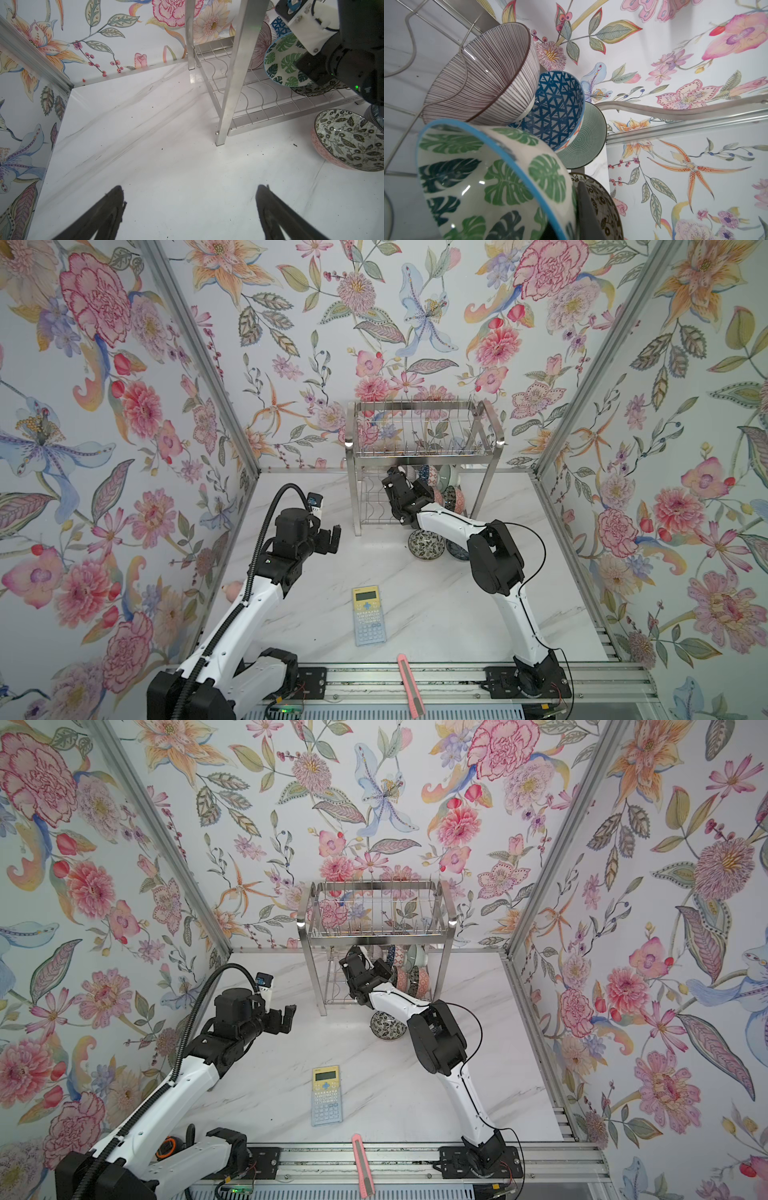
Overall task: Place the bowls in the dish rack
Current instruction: 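Lower the monstera bowl into a rack slot with the right gripper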
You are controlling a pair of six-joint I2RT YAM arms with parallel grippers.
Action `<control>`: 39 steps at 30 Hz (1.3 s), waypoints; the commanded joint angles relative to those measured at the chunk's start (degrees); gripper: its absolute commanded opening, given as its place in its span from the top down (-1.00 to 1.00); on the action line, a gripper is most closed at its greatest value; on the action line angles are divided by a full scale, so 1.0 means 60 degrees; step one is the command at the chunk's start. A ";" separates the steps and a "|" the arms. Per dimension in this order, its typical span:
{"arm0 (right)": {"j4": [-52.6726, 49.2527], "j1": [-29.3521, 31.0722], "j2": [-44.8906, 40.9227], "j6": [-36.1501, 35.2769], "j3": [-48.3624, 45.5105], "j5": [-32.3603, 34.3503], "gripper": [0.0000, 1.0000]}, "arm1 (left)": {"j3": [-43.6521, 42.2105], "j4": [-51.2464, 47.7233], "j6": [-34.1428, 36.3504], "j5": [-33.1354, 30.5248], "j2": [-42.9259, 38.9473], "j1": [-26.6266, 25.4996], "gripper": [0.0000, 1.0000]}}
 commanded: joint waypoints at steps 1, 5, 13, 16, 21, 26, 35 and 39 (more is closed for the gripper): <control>0.0430 0.0037 0.0172 -0.0117 0.0406 0.0333 1.00 | -0.0142 0.0071 0.0138 0.0124 -0.0198 0.0128 -0.99; 0.0431 0.0111 0.0261 -0.0063 0.0346 0.0336 1.00 | -0.0136 0.0067 0.0134 0.0156 -0.0205 0.0133 -0.99; 0.0262 0.0204 0.0272 0.0281 0.0110 0.0039 0.88 | -0.0151 0.0074 0.0123 0.0140 -0.0252 0.0123 -0.99; 0.0174 0.0247 0.0208 0.0473 0.0008 -0.0156 0.78 | -0.0165 0.0071 0.0123 0.0143 -0.0267 0.0122 -0.99; -0.0135 0.0288 0.0127 0.0826 -0.0013 -0.0415 0.63 | -0.0165 0.0060 0.0123 0.0151 -0.0263 0.0118 -0.99; -0.0439 0.0276 -0.0027 0.1227 -0.0130 -0.0737 0.48 | -0.0165 0.0074 0.0123 0.0156 -0.0273 0.0135 -0.99; -0.0577 0.0275 -0.0399 0.1589 -0.0481 -0.1230 0.23 | -0.0165 0.0086 0.0123 0.0188 -0.0221 0.0141 -0.99; -0.0774 0.0286 -0.0602 0.1720 -0.0537 -0.1571 -0.13 | -0.0165 0.0082 0.0123 0.0195 -0.0192 0.0133 -0.99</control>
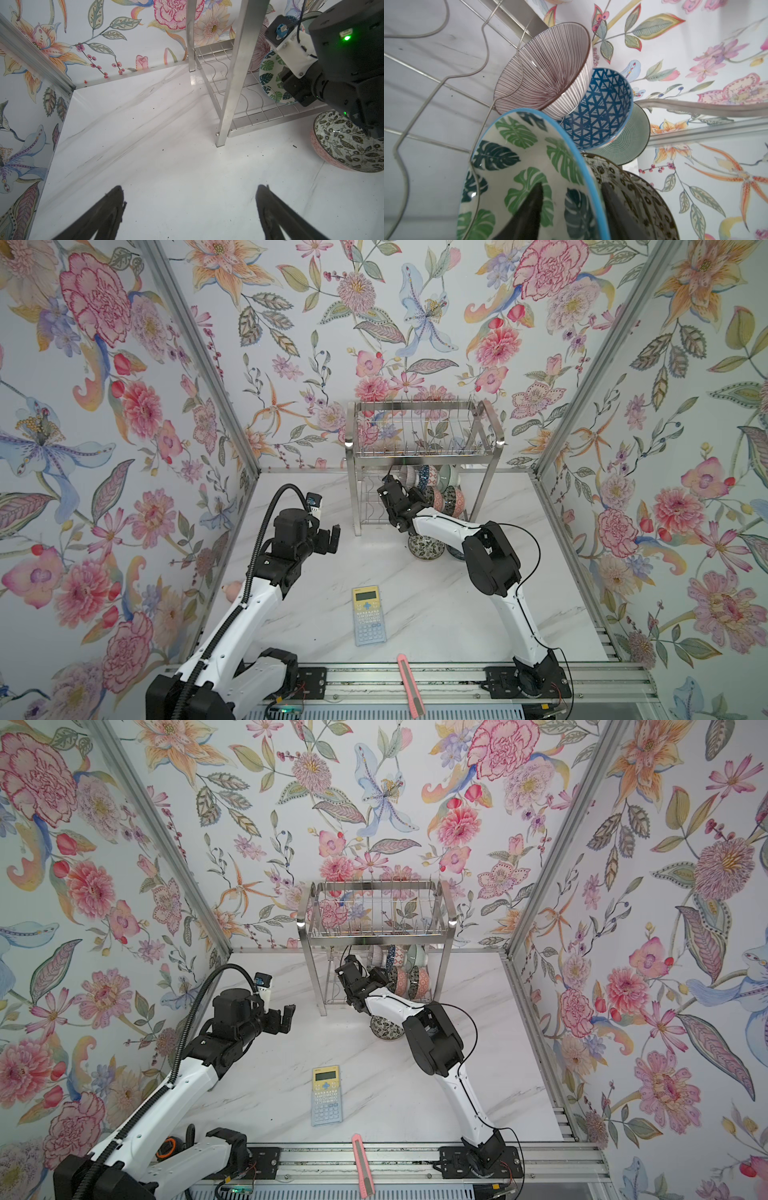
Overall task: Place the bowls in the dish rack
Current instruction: 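Lower the monstera bowl into a rack slot with the right gripper, then open the right gripper and withdraw it from the rack toward the table bowls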
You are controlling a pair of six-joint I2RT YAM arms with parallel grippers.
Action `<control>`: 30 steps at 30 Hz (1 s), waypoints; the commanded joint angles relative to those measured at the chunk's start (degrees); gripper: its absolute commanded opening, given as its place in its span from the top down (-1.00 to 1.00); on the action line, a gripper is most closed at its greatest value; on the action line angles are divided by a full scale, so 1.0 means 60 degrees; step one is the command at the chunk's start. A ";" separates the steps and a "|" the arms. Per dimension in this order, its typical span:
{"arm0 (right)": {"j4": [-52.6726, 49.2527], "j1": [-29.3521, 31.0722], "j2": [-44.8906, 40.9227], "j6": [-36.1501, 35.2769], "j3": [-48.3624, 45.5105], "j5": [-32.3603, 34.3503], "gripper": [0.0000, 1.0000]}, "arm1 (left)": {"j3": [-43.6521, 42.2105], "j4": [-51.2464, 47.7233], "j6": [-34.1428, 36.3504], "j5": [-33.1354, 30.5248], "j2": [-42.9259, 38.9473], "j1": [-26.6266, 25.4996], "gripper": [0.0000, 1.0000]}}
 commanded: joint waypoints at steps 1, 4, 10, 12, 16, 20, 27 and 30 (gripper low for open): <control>-0.0424 0.0049 -0.0753 0.0383 -0.0131 -0.0429 -0.22 | -0.0147 0.0074 0.0118 0.0197 -0.0061 0.0109 -0.99; -0.0590 0.0076 -0.1046 0.0494 -0.0177 -0.0667 -0.55 | -0.0147 0.0063 0.0108 0.0195 -0.0024 0.0107 -0.99; -0.0712 0.0093 -0.1809 0.0727 -0.0568 -0.1280 -0.99 | -0.0132 0.0056 0.0095 0.0176 0.0063 0.0117 -0.99; -0.0752 0.0092 -0.2130 0.0873 -0.0853 -0.1632 -0.98 | -0.0132 0.0049 0.0094 0.0173 0.0105 0.0117 -0.99; -0.0762 0.0067 -0.2851 0.1319 -0.1674 -0.2702 -0.98 | -0.0110 -0.0001 0.0096 0.0191 0.0142 0.0114 -0.99; -0.0635 0.0044 -0.3741 0.1695 -0.2670 -0.3764 -0.98 | -0.0032 -0.0059 0.0065 0.0273 0.0171 0.0110 -0.99; 0.0003 0.0049 -0.5845 0.1783 -0.4766 -0.4941 -0.98 | 0.0265 -0.0206 -0.0086 0.0285 0.0203 0.0093 -0.99; -0.0042 0.0027 -0.6904 0.1953 -0.5530 -0.5223 -0.98 | 0.0491 -0.0288 -0.0293 0.0206 0.0202 -0.0114 -0.99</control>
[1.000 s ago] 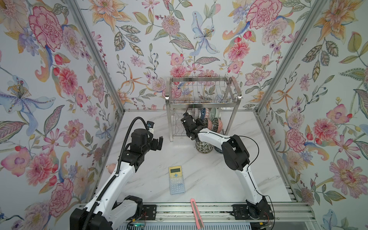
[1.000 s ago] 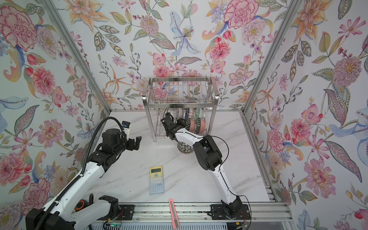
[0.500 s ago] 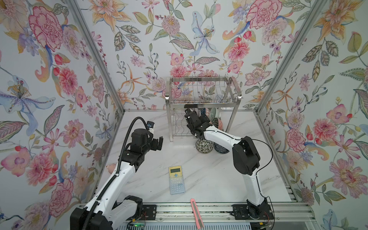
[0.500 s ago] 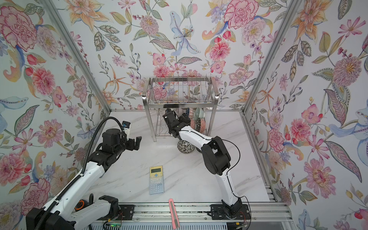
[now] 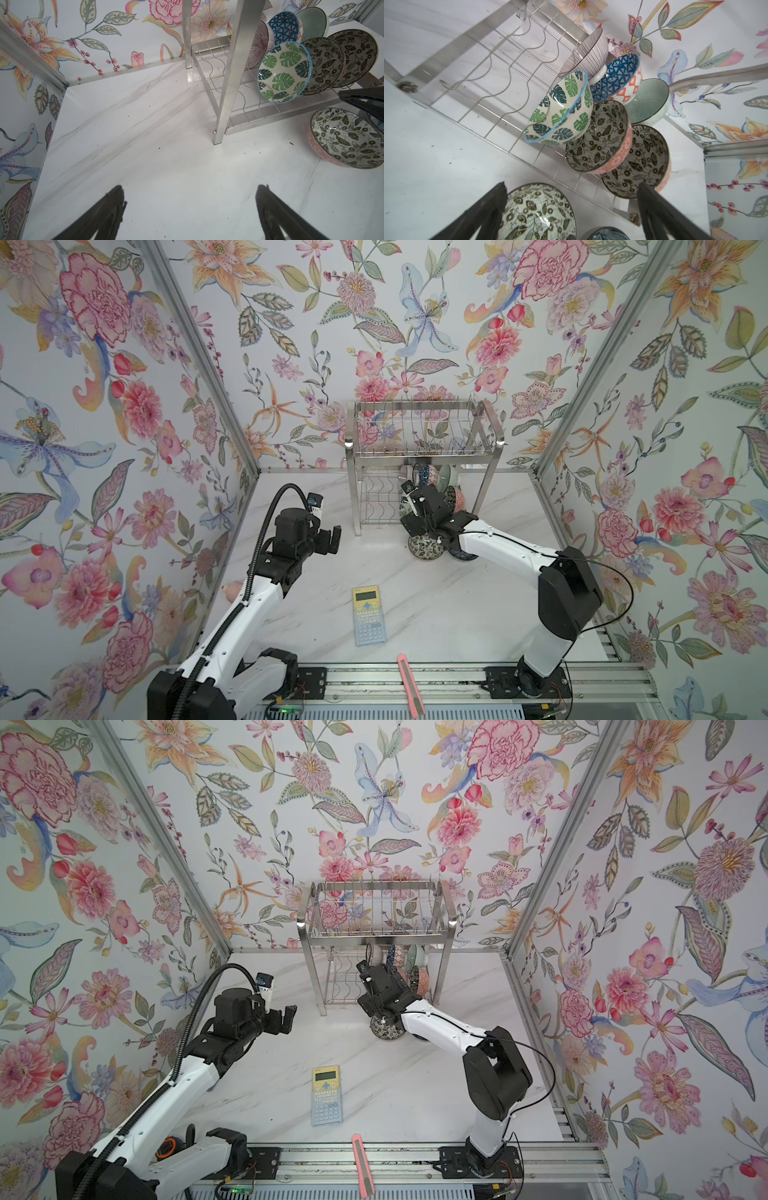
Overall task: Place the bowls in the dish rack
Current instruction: 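Open the right gripper and withdraw it from the rack toward the table bowls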
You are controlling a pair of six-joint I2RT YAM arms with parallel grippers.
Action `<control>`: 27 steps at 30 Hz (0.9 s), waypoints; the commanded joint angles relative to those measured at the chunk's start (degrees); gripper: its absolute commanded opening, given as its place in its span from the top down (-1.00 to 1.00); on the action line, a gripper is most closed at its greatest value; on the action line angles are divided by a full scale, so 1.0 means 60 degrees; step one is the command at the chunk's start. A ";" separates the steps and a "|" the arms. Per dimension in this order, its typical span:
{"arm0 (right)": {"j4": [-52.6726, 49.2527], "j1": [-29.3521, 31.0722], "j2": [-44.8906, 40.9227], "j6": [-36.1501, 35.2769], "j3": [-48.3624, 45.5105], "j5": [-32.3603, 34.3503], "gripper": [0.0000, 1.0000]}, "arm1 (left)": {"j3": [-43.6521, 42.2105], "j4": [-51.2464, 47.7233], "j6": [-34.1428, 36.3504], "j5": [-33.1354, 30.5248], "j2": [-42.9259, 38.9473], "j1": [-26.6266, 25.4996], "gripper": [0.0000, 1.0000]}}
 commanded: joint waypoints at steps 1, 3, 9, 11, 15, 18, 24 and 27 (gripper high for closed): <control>0.0296 -0.0012 -0.1254 0.0422 -0.0656 -0.0640 -0.98 | 0.0491 -0.0196 -0.0243 -0.0127 0.0045 -0.0254 -0.99; -0.0103 -0.0058 -0.1979 0.0505 -0.1021 -0.0622 -0.98 | 0.0673 -0.0329 -0.0273 -0.0526 0.0085 -0.0646 -0.99; -0.2522 -0.0570 -0.4125 0.0539 -0.1465 -0.0139 -0.98 | 0.1446 -0.0883 -0.0520 -0.1897 0.0653 -0.2250 -0.99; -0.2938 -0.0771 -0.4953 0.0633 -0.1749 -0.0197 -0.99 | 0.1415 -0.0636 -0.0696 -0.2211 0.0964 -0.2758 -0.99; -0.3834 -0.1190 -0.6090 0.0917 -0.1858 -0.0347 -0.98 | 0.1160 0.0138 -0.1116 -0.2251 0.1764 -0.3239 -0.99; -0.4167 -0.1335 -0.6739 0.0906 -0.2175 -0.0092 -0.98 | 0.0986 0.0734 -0.1420 -0.2121 0.2391 -0.3581 -0.98; -0.4264 -0.1534 -0.7658 0.1275 -0.2994 -0.0820 -0.98 | 0.1143 0.1438 -0.1974 -0.2055 0.3459 -0.4385 -0.99; -0.4847 -0.1877 -0.7895 0.1307 -0.2906 -0.0916 -0.98 | 0.1408 0.1484 -0.1960 -0.2274 0.3942 -0.4760 -0.99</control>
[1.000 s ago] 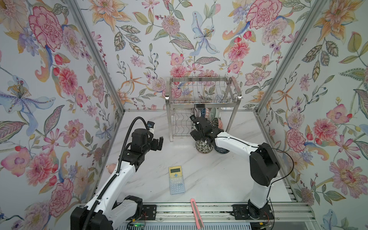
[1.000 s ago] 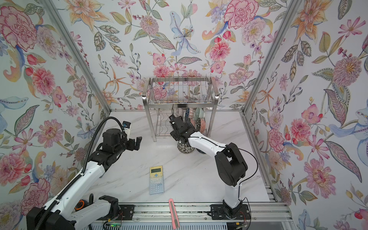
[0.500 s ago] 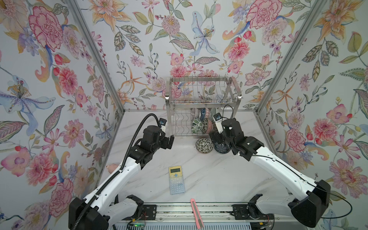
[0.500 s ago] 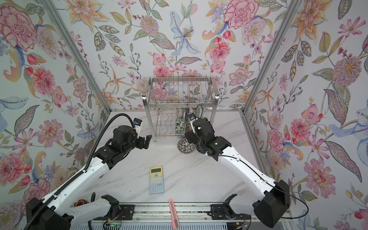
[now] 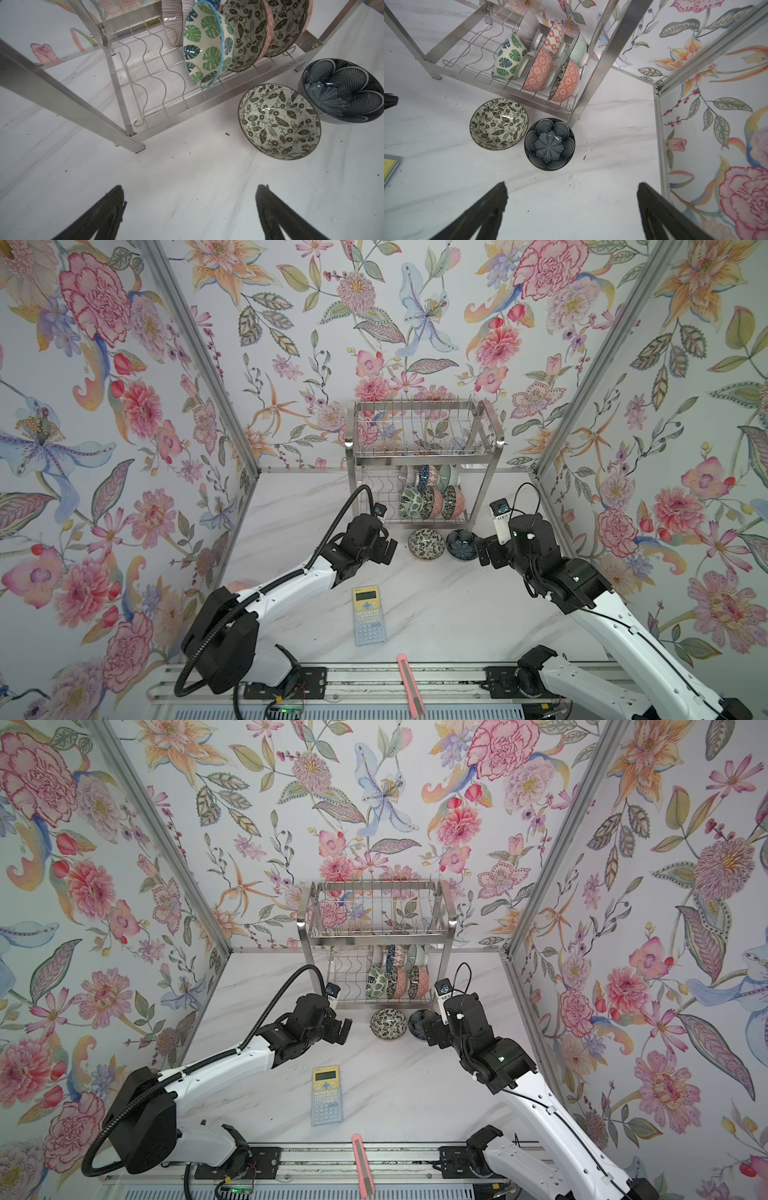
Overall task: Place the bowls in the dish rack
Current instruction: 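Move the left gripper onto the rim of the pink leaf-print bowl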
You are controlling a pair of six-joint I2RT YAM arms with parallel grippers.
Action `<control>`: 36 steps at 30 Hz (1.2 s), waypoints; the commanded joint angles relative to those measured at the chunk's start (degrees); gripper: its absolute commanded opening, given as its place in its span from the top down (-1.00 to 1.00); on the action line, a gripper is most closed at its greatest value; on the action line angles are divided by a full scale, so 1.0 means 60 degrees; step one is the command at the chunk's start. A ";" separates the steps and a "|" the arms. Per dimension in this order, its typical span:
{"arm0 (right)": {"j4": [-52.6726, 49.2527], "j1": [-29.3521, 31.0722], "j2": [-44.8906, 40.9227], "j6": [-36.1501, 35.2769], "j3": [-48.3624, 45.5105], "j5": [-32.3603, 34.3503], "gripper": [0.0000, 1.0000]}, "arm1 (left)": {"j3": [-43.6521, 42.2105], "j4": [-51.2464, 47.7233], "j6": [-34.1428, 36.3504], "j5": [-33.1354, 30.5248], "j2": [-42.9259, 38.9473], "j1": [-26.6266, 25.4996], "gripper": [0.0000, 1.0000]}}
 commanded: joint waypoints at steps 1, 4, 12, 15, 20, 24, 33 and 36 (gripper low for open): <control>-0.0595 -0.0235 -0.0477 0.0313 -0.0167 -0.0150 -0.98 | 0.0392 0.0409 -0.0283 -0.0291 0.0457 -0.0347 -0.99; -0.0130 -0.0317 -0.0796 0.0438 -0.0722 -0.0636 -0.98 | 0.0632 0.0636 -0.0380 -0.0153 0.0931 -0.0494 -0.99; 0.0135 -0.0406 -0.1089 0.0366 -0.0852 -0.1402 -0.98 | 0.1258 0.0850 -0.0574 0.0346 0.2051 -0.0836 -0.99; 0.0157 -0.0408 -0.0949 0.0359 -0.0750 -0.1585 -0.98 | 0.1338 0.0926 -0.0703 0.0542 0.2266 -0.0866 -0.99; 0.0231 -0.0403 -0.0869 0.0357 -0.0660 -0.1569 -0.98 | 0.1412 0.1072 -0.0966 0.0932 0.2664 -0.0980 -0.99; 0.0559 -0.0413 -0.1097 0.0384 -0.0773 -0.1495 -0.99 | 0.1517 0.0961 -0.1046 0.0885 0.2903 -0.1011 -0.99; 0.1145 -0.0426 -0.1483 0.0388 -0.0969 -0.0811 -0.98 | 0.2009 0.0927 -0.1283 0.0927 0.3554 -0.0809 -0.99; 0.1288 -0.0426 -0.1663 0.0386 -0.1113 -0.0620 -0.98 | 0.2146 0.1144 -0.1391 0.1171 0.3767 -0.0510 -0.99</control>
